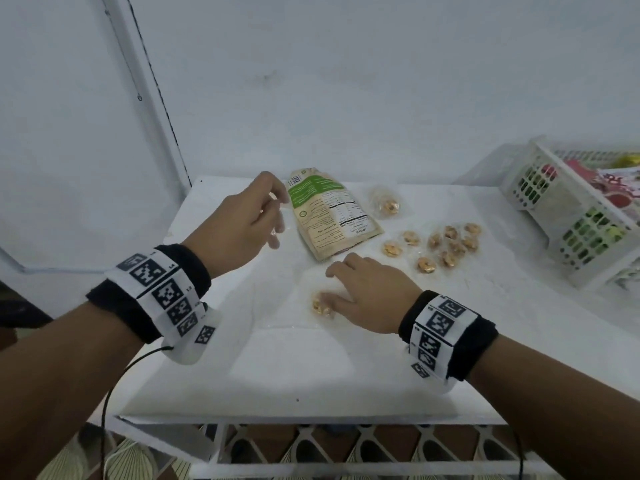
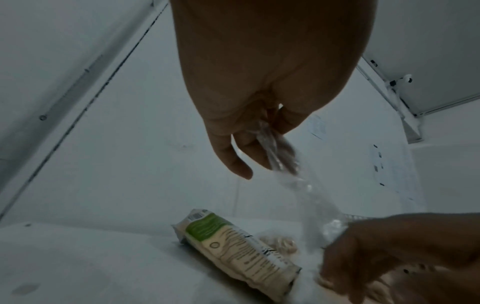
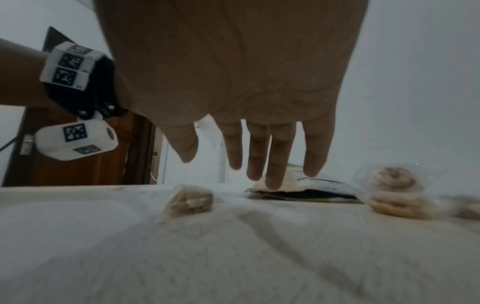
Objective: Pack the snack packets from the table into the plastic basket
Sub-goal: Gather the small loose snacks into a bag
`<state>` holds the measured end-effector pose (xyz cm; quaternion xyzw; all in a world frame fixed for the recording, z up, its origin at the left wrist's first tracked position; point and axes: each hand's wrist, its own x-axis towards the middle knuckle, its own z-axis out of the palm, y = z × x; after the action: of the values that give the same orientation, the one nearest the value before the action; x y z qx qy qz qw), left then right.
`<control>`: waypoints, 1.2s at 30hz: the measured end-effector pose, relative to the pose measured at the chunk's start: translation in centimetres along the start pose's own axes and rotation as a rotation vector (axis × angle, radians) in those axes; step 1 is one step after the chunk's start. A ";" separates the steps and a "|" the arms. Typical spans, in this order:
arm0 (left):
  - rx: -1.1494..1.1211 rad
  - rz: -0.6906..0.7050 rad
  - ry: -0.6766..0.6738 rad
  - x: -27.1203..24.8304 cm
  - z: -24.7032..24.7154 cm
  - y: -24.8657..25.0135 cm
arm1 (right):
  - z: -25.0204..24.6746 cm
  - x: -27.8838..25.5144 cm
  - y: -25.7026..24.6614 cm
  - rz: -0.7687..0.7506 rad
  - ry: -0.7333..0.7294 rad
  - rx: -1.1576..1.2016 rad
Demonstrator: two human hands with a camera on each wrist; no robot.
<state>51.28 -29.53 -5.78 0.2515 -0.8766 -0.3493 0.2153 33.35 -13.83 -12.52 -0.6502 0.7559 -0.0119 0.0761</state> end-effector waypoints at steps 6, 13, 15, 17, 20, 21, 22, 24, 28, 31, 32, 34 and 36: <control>-0.074 0.116 -0.226 2.3 2.6 2.2 | -1.5 -0.7 2.9 -0.015 0.361 0.484; -0.054 0.181 -0.438 5.5 7.0 7.7 | -3.8 -2.7 8.3 -0.041 0.342 0.911; -0.048 0.190 -0.432 6.3 8.2 9.1 | -4.2 -3.4 10.2 -0.024 0.321 0.913; 0.009 0.194 -0.373 7.0 9.2 10.1 | -4.4 -4.1 12.4 -0.005 0.354 0.862; 0.280 0.214 -0.239 8.5 10.1 10.7 | -5.2 -5.1 15.5 -0.001 0.360 0.906; 0.373 0.216 -0.198 8.9 10.2 10.7 | -5.4 -5.4 16.3 0.003 0.349 0.939; 0.444 0.220 -0.162 9.2 10.5 10.8 | -5.5 -5.6 16.9 0.007 0.347 0.954; 0.550 0.239 -0.076 9.5 11.4 11.1 | -5.7 -6.0 17.9 0.005 0.361 0.973; 0.528 0.376 0.130 8.3 14.3 13.0 | -6.1 -6.6 19.0 0.041 0.348 1.108; 0.467 0.313 0.014 7.2 16.9 14.1 | -5.9 -6.6 19.4 0.053 0.306 1.179; 0.450 0.265 -0.030 6.9 17.8 14.0 | -5.7 -6.5 19.4 0.054 0.291 1.176; 0.435 0.197 -0.056 6.5 19.3 13.6 | -5.3 -6.5 19.3 0.044 0.265 1.186; 0.439 0.144 -0.048 6.5 20.0 13.0 | -4.9 -6.2 19.2 0.036 0.239 1.257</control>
<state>31.33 -15.10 -8.38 0.2205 -0.9521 -0.1399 0.1591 14.79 -5.15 -9.28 -0.4629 0.6187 -0.5241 0.3582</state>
